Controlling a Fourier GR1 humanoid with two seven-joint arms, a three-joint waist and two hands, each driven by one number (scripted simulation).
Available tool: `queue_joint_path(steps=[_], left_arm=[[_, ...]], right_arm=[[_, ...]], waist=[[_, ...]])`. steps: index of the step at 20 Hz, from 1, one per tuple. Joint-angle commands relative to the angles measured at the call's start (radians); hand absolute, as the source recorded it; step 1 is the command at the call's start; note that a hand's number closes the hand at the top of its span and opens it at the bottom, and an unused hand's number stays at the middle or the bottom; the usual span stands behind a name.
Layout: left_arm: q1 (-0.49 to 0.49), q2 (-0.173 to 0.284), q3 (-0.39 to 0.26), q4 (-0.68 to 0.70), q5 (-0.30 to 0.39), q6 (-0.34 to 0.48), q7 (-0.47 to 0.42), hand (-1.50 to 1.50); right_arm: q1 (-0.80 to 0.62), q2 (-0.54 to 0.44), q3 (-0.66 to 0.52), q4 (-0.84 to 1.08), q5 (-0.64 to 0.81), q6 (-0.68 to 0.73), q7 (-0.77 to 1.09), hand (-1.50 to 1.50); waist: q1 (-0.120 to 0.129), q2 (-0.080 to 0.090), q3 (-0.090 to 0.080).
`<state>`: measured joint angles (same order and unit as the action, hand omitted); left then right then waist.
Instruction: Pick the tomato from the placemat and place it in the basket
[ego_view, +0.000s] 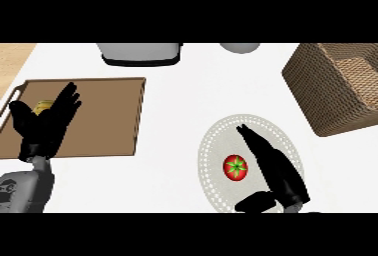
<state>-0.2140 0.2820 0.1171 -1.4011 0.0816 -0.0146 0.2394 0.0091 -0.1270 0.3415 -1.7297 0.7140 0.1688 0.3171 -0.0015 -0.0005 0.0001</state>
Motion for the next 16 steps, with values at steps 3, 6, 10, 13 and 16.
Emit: queue_joint_path(steps=[3, 6, 10, 13, 16], left_arm=[[-0.012, -0.004, 0.031, 0.109, -0.003, -0.05, -0.095, 0.0], [-0.021, -0.03, 0.016, 0.1, -0.041, -0.013, -0.075, 0.0], [0.07, 0.02, 0.058, -0.031, 0.012, -0.078, -0.031, 0.0], [-0.019, 0.004, 0.045, 0.011, -0.004, -0.046, 0.01, 0.0], [0.018, -0.011, 0.048, 0.011, -0.032, -0.039, -0.045, 0.0]], right_arm=[[-0.001, 0.021, 0.022, 0.08, 0.101, -0.054, -0.014, -1.5], [0.031, 0.008, 0.022, -0.01, 0.096, 0.02, 0.048, -1.5], [-0.083, 0.1, 0.028, 0.236, 0.171, -0.099, 0.01, -1.5], [-0.074, 0.0, 0.058, 0.183, 0.192, 0.006, -0.021, 1.5], [-0.041, 0.069, 0.102, 0.211, 0.254, -0.071, -0.011, 1.5]], waist=[[-0.001, 0.001, 0.0], [-0.002, 0.0, 0.0], [0.006, 0.001, 0.0], [0.001, 0.001, 0.0], [0.001, 0.0, 0.0]])
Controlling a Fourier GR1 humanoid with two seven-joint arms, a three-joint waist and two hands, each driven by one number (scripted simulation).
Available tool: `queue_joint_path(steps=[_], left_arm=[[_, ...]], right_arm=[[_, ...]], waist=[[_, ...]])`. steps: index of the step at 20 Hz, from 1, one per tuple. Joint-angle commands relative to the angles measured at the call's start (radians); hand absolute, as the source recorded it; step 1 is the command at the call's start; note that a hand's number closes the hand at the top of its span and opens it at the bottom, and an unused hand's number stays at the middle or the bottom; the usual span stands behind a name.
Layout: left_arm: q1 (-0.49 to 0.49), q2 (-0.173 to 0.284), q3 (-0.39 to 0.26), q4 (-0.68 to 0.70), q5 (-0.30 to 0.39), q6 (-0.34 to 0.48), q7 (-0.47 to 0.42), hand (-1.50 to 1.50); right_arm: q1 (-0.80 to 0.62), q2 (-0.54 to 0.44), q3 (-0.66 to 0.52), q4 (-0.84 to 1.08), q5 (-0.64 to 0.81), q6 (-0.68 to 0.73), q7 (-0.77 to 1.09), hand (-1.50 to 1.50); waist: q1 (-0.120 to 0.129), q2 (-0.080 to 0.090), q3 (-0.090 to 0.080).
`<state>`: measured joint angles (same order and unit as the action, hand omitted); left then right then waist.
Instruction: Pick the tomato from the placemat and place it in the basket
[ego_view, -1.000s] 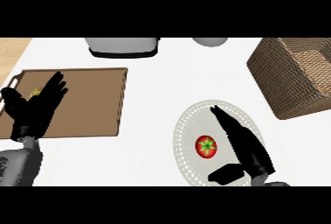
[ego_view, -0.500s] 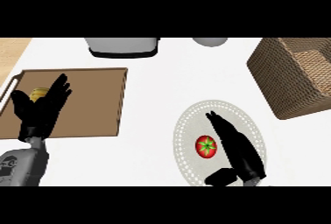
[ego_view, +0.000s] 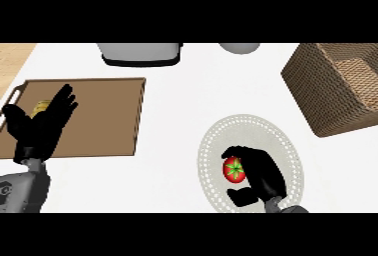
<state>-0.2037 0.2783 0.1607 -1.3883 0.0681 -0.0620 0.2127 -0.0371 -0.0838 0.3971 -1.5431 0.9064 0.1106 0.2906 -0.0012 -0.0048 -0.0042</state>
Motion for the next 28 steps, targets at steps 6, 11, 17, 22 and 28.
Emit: queue_joint_path(steps=[6, 11, 17, 22, 28], left_arm=[[-0.025, -0.01, 0.011, -0.003, -0.018, 0.001, 0.012, 0.0], [0.056, -0.039, -0.005, -0.021, -0.042, 0.008, -0.033, 0.0], [0.046, -0.023, 0.028, -0.036, -0.006, 0.011, 0.024, 0.0], [0.071, -0.016, 0.034, -0.045, 0.002, -0.011, -0.01, 0.0], [0.083, -0.006, 0.047, -0.065, 0.003, -0.001, 0.012, 0.0]], right_arm=[[-0.06, 0.035, -0.01, 0.159, 0.055, -0.03, -0.063, 1.5], [0.095, -0.031, 0.086, 0.013, 0.071, -0.009, -0.135, 1.5], [0.37, -0.433, 0.183, -0.264, 0.0, 0.059, -0.54, 1.5], [0.603, -0.579, 0.051, -0.395, -0.254, 0.003, -0.793, 1.5], [0.793, -0.629, -0.086, -0.62, -0.539, -0.022, -1.022, 1.5]], waist=[[0.001, 0.005, 0.004], [-0.004, 0.003, 0.004], [-0.06, -0.013, 0.004], [-0.048, -0.004, 0.005], [-0.059, -0.009, 0.005]])
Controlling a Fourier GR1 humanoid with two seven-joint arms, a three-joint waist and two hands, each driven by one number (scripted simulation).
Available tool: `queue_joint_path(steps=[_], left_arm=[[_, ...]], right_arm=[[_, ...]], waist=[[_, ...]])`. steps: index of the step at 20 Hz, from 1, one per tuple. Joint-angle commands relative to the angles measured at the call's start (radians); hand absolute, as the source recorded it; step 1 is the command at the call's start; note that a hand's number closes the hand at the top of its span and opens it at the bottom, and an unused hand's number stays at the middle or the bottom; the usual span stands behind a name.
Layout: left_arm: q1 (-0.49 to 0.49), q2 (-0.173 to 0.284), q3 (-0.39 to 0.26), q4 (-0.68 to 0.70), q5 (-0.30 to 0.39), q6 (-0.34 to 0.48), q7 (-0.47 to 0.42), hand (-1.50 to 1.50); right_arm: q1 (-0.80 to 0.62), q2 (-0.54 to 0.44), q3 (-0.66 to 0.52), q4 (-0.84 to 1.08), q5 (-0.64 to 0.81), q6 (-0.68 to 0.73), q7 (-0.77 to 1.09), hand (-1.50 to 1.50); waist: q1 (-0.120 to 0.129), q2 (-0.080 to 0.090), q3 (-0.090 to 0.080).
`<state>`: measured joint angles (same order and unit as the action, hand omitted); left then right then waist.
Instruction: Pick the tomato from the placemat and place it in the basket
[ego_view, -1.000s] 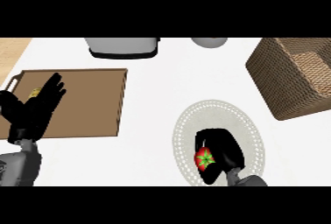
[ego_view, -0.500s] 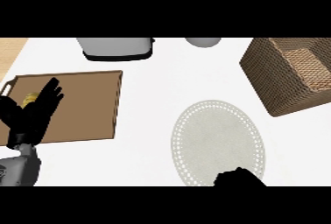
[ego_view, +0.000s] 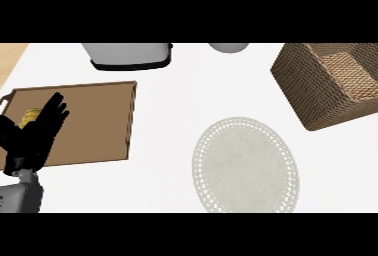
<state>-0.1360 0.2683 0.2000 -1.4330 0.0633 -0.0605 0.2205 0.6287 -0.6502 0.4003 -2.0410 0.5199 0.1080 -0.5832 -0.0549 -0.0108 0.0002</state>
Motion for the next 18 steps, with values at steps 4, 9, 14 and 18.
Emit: queue_joint_path(steps=[4, 9, 14, 18], left_arm=[[0.006, 0.007, 0.005, -0.06, 0.017, -0.002, 0.048, 0.0], [0.007, -0.005, -0.006, -0.001, -0.018, 0.006, -0.013, 0.0], [-0.013, 0.006, -0.007, 0.004, 0.0, -0.025, -0.003, 0.0], [-0.041, 0.021, 0.009, 0.044, 0.011, -0.044, -0.028, 0.0]], right_arm=[[0.253, -0.12, -0.328, -0.265, -0.351, 0.004, -0.16, 1.5], [0.374, -0.14, -0.623, -0.411, -0.555, 0.064, -0.088, 1.5], [0.296, -0.133, -0.877, -0.47, -0.808, 0.105, 0.1, 1.5], [0.186, -0.137, -0.959, -0.435, -0.927, 0.12, 0.238, 1.5]], waist=[[0.002, -0.001, -0.001], [0.001, 0.004, -0.003], [0.039, 0.01, -0.003], [0.05, 0.013, -0.003]])
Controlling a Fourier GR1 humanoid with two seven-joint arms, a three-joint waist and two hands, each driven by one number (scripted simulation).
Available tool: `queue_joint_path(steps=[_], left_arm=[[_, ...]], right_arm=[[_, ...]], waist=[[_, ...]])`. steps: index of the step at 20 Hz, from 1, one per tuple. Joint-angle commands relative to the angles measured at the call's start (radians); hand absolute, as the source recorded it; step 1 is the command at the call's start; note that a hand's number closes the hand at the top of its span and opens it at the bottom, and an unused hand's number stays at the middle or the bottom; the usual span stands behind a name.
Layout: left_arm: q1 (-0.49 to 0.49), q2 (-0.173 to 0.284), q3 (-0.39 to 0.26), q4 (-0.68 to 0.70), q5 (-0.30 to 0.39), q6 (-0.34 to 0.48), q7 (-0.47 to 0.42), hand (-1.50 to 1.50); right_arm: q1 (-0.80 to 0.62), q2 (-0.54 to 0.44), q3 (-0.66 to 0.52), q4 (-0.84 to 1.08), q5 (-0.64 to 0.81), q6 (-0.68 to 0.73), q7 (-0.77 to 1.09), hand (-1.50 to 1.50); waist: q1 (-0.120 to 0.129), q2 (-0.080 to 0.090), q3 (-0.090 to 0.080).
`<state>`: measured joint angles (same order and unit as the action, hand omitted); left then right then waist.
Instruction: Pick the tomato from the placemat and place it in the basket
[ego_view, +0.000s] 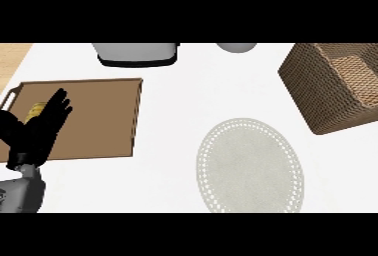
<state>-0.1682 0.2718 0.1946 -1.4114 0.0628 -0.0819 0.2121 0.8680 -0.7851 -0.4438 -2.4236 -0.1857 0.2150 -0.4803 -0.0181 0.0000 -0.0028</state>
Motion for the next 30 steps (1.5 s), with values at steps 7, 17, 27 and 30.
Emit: queue_joint_path(steps=[7, 17, 27, 30], left_arm=[[-0.083, -0.027, -0.04, 0.044, -0.033, 0.016, 0.009, 0.0], [-0.095, -0.026, -0.036, 0.026, -0.031, 0.017, 0.034, 0.0], [-0.039, -0.019, -0.024, 0.025, -0.023, -0.013, -0.013, 0.0], [-0.097, -0.069, -0.062, 0.005, -0.05, 0.044, 0.051, 0.0]], right_arm=[[-0.364, -0.13, -0.133, 0.067, -0.317, -0.079, 0.425, 1.5], [-0.771, -0.299, 0.047, 0.444, -0.173, -0.212, 0.591, 1.5], [-1.118, -0.205, 0.263, 0.951, 0.012, -0.12, 0.307, 1.5], [-1.228, -0.17, 0.291, 1.094, 0.02, -0.078, 0.296, 1.5]], waist=[[0.041, 0.011, 0.0], [0.048, 0.008, 0.003], [0.048, 0.006, 0.003], [0.045, 0.006, 0.003]])
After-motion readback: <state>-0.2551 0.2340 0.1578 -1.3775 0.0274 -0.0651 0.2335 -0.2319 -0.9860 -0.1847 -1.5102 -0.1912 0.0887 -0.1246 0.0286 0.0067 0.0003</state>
